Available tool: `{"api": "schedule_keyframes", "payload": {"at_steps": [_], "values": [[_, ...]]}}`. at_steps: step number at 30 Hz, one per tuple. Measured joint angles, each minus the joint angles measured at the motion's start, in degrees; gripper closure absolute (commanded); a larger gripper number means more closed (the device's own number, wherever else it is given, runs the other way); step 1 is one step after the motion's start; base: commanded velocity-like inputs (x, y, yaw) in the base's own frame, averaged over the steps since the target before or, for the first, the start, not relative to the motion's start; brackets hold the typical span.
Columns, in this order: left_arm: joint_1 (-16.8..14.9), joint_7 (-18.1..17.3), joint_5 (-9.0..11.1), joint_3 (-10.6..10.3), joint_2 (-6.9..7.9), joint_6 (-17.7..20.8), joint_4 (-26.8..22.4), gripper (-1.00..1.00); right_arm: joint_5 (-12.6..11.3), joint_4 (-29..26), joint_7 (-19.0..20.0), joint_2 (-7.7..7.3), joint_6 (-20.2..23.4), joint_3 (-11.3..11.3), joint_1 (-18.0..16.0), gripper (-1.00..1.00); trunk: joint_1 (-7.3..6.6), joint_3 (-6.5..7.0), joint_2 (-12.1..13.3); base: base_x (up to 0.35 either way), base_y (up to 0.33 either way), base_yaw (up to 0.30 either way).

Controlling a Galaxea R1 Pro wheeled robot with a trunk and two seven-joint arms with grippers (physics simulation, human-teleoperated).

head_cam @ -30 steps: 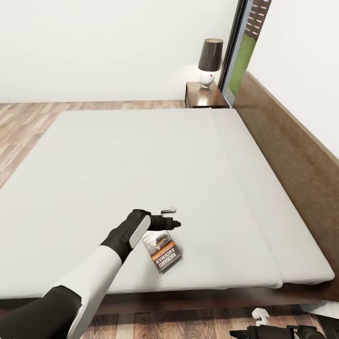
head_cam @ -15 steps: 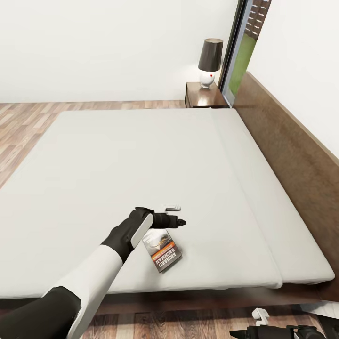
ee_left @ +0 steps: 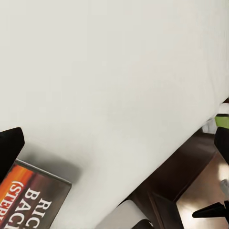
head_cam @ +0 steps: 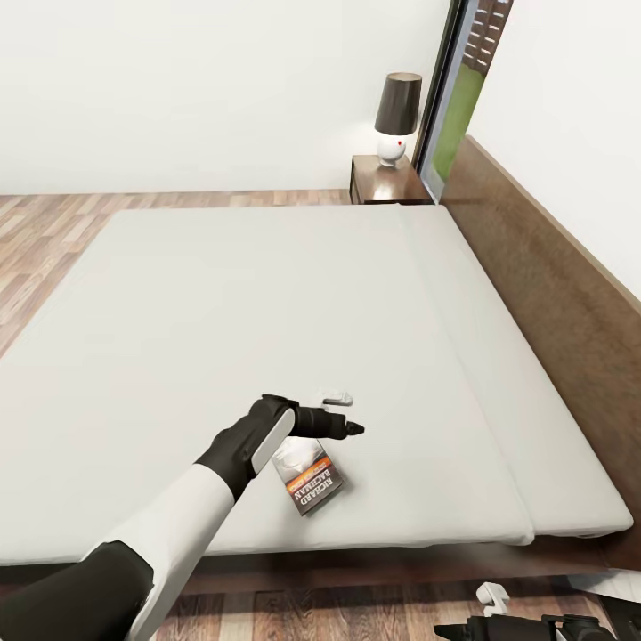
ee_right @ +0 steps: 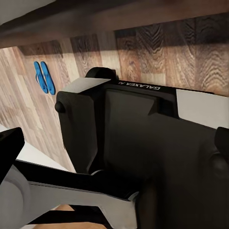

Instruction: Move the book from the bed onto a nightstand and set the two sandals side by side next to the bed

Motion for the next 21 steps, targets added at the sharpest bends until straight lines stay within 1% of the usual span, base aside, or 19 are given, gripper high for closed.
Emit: {"api": "schedule_keyframes", "payload": {"at_steps": [7,21], "values": [[0.0,0.0,-0.1,0.0,0.0,-0.1,0.0,-1.0,0.0,0.0,0.0,0.0,0.0,0.0,0.0,-1.0,0.0,0.0,0.0,0.0,0.0,0.0],[0.0,0.0,-0.1,0.0,0.0,-0.3,0.9,-1.0,0.0,0.0,0.0,0.0,0.0,0.0,0.0,-1.0,3.07,-2.51,-5.6,0.0,0.0,0.0]]}}
